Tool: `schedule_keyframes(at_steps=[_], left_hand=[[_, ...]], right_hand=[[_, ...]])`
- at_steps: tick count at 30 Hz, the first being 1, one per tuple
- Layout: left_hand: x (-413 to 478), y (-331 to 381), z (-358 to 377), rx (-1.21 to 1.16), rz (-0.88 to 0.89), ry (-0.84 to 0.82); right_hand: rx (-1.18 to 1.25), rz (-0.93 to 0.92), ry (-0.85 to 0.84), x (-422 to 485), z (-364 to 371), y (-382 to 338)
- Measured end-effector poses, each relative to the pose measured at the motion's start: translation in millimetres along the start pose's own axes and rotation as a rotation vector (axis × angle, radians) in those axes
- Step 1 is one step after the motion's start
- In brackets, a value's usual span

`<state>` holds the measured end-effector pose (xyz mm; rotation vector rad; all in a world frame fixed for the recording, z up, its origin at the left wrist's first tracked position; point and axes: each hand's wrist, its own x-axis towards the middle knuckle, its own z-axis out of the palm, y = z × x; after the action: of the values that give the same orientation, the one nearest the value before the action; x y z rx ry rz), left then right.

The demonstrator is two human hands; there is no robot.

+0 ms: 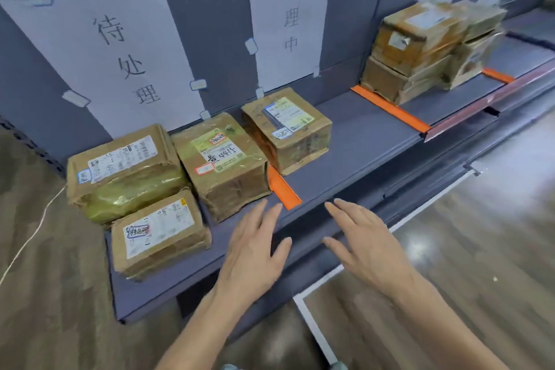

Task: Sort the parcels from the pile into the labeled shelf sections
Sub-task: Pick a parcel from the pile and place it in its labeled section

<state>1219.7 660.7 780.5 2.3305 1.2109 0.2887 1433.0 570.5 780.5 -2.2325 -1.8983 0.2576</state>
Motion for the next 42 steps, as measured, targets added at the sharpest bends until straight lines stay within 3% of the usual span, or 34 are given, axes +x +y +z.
schedule_keyframes(at_steps=[19, 31, 42], left_hand=[[154, 232, 145, 0.198, 0.52, -0.313], [340, 340, 200, 0.168, 0.661, -0.347], [442, 426, 246, 0.227, 0.719, -0.384]], right_hand=[[-0.028, 0.579, 0.061, -114, -57, 245], [-0.063, 0.813, 0.056, -43, -91, 396], [-0.031, 0.839, 0.099, 11, -131, 511]])
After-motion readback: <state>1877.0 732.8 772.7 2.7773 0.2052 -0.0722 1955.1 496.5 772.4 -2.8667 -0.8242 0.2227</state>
